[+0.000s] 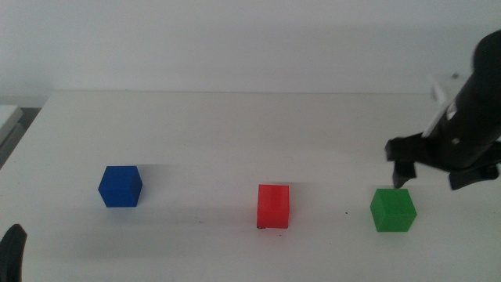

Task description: Stack red cubes first, then green, then blue cubes in a specific spot.

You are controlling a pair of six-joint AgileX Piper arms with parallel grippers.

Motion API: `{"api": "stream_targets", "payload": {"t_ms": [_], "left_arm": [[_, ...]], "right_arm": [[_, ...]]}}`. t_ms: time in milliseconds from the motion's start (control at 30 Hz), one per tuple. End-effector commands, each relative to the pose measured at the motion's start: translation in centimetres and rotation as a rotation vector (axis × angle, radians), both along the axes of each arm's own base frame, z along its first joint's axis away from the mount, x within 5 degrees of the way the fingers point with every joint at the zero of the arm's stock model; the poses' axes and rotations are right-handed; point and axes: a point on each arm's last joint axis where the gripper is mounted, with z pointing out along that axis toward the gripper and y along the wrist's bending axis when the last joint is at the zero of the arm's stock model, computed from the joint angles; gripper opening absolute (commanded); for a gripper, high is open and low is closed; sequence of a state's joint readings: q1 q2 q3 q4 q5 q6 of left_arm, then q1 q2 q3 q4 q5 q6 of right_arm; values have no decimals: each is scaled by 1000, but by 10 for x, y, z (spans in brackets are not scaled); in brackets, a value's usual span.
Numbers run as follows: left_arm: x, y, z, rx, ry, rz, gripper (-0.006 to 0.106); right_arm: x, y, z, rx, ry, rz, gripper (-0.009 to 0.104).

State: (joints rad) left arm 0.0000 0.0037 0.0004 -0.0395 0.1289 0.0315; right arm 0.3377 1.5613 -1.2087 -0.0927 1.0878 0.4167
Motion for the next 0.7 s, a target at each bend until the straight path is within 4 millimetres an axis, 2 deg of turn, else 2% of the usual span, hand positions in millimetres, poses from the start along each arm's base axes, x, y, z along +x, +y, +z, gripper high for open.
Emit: {"api": "stream_targets", "payload": {"t_ms": [0,133,233,667], "left_arm": [[0,0,1,-7,-17,1,94],[0,0,1,-5,-17,1,94],[0,0,1,-5,-17,1,94],[0,0,1,-7,-17,1,94]], "right_arm": [[8,0,-18,-12,21,17,93],[18,4,-44,-14,33,24,93],[24,6,-56,-7,32,26,93],[36,9,-84,-20,49,31,93]]}}
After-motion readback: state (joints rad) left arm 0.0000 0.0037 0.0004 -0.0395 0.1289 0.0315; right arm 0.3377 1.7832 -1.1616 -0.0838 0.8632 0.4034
